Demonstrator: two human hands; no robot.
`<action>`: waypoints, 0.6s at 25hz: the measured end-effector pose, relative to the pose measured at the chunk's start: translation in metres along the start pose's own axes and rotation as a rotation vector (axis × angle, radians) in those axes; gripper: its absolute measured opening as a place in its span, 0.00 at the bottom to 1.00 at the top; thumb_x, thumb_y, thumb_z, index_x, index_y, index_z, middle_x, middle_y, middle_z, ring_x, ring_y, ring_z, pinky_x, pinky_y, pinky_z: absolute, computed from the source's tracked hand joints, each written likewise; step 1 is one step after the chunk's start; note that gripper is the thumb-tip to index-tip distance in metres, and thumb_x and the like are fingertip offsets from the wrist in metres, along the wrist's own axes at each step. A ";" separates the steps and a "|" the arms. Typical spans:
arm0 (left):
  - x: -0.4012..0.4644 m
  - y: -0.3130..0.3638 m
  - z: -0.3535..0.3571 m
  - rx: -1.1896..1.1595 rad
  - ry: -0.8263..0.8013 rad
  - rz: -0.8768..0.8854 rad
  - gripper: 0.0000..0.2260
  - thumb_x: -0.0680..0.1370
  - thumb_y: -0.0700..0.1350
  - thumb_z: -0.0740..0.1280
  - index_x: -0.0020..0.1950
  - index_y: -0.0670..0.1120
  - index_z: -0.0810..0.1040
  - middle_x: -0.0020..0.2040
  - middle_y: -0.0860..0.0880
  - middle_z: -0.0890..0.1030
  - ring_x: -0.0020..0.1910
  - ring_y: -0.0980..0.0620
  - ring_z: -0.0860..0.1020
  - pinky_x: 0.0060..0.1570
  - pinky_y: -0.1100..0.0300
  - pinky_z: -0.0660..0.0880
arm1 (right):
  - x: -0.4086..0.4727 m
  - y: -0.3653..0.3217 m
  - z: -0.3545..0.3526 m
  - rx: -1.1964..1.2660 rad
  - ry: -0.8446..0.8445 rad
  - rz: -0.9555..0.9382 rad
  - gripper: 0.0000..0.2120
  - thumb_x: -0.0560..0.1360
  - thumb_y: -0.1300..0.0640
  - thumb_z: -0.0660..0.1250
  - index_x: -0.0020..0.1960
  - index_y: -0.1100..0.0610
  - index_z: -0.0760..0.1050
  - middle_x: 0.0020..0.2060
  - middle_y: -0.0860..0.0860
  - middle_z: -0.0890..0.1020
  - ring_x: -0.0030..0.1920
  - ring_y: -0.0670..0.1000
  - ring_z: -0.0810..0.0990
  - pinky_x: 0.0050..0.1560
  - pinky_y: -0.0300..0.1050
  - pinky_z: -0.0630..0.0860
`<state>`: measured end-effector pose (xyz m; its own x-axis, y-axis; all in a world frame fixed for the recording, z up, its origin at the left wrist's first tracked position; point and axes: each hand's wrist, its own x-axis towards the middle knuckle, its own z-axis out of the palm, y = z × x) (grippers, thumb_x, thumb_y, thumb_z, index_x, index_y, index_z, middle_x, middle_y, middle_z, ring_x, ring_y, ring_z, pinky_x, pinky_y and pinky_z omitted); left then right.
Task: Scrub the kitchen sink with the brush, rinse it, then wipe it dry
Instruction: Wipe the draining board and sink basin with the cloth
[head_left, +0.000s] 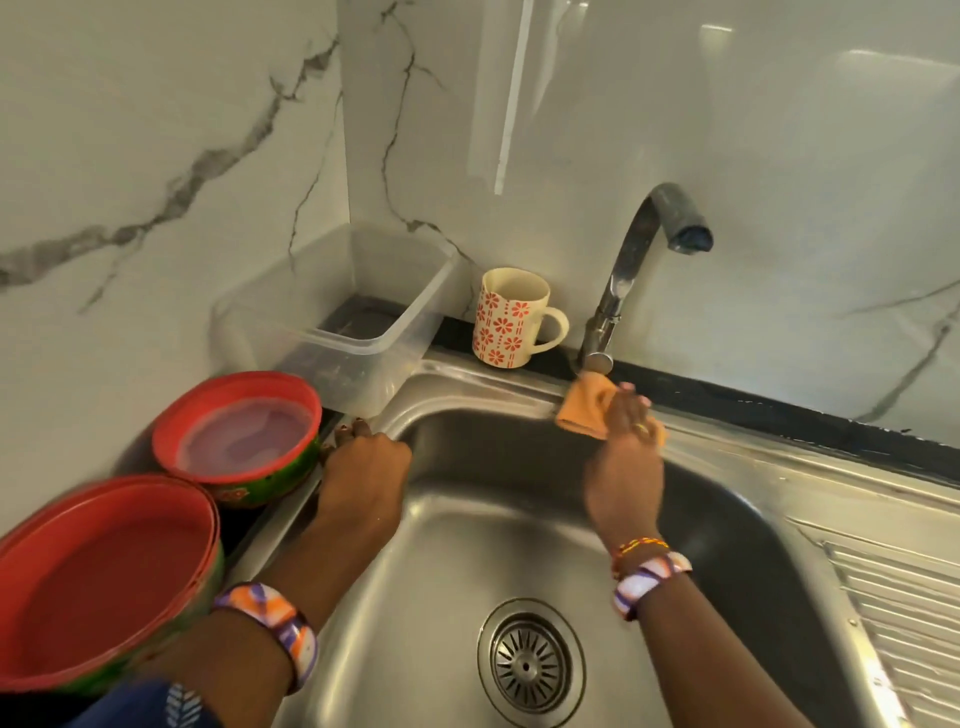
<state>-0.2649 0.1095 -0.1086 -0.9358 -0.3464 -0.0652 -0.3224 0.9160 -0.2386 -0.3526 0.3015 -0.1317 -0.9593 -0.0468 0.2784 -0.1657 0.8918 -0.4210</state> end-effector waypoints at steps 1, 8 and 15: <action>-0.001 -0.001 0.000 -0.013 0.000 -0.005 0.15 0.79 0.34 0.60 0.64 0.43 0.74 0.65 0.42 0.72 0.64 0.45 0.71 0.58 0.56 0.73 | 0.000 0.007 0.003 -0.098 -0.034 0.111 0.33 0.73 0.71 0.57 0.76 0.62 0.51 0.75 0.60 0.57 0.75 0.61 0.55 0.73 0.58 0.56; 0.001 -0.005 0.008 -0.058 0.023 -0.014 0.15 0.78 0.33 0.59 0.64 0.40 0.74 0.66 0.39 0.69 0.63 0.43 0.72 0.56 0.55 0.74 | 0.009 -0.079 0.056 -0.187 -0.233 0.133 0.32 0.78 0.61 0.57 0.76 0.63 0.45 0.76 0.62 0.50 0.75 0.63 0.50 0.72 0.63 0.48; 0.008 -0.001 0.015 -0.042 0.023 -0.003 0.16 0.79 0.34 0.56 0.65 0.41 0.74 0.65 0.39 0.71 0.66 0.40 0.68 0.60 0.52 0.70 | 0.012 -0.133 0.065 -0.208 -0.325 -0.139 0.22 0.78 0.61 0.56 0.72 0.64 0.60 0.70 0.63 0.65 0.70 0.63 0.64 0.69 0.61 0.63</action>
<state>-0.2696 0.1034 -0.1234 -0.9378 -0.3447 -0.0424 -0.3303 0.9229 -0.1979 -0.3567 0.1530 -0.1281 -0.9588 -0.2833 0.0190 -0.2810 0.9374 -0.2055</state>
